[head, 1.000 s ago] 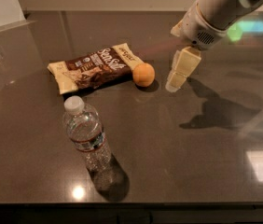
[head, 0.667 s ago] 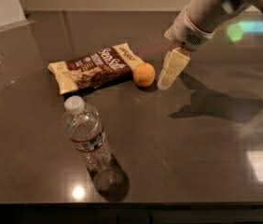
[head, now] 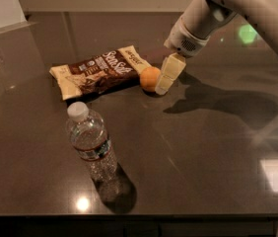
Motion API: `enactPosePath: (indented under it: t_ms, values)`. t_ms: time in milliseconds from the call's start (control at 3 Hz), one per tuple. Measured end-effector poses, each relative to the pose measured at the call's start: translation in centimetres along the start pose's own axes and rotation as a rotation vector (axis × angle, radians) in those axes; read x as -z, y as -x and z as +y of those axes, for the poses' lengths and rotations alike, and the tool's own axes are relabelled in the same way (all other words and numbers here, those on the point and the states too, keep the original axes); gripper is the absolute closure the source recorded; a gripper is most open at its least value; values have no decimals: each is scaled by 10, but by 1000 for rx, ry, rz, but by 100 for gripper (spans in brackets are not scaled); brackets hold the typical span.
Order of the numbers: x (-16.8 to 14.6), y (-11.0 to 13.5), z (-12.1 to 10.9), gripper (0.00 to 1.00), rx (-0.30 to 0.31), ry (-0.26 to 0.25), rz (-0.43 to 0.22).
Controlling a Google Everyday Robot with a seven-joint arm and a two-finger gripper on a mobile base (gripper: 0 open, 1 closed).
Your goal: Move orange near water bottle
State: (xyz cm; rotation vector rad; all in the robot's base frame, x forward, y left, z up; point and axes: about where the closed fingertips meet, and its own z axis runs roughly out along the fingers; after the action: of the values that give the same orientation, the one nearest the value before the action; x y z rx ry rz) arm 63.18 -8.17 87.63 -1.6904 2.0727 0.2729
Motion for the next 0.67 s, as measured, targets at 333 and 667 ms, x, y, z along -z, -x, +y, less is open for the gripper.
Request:
enactPosePath:
  t_ms: [333, 667]
  values:
    - [-15, 4, 3, 0, -12, 28, -7]
    - [-25, 6, 10, 0, -17, 55, -12]
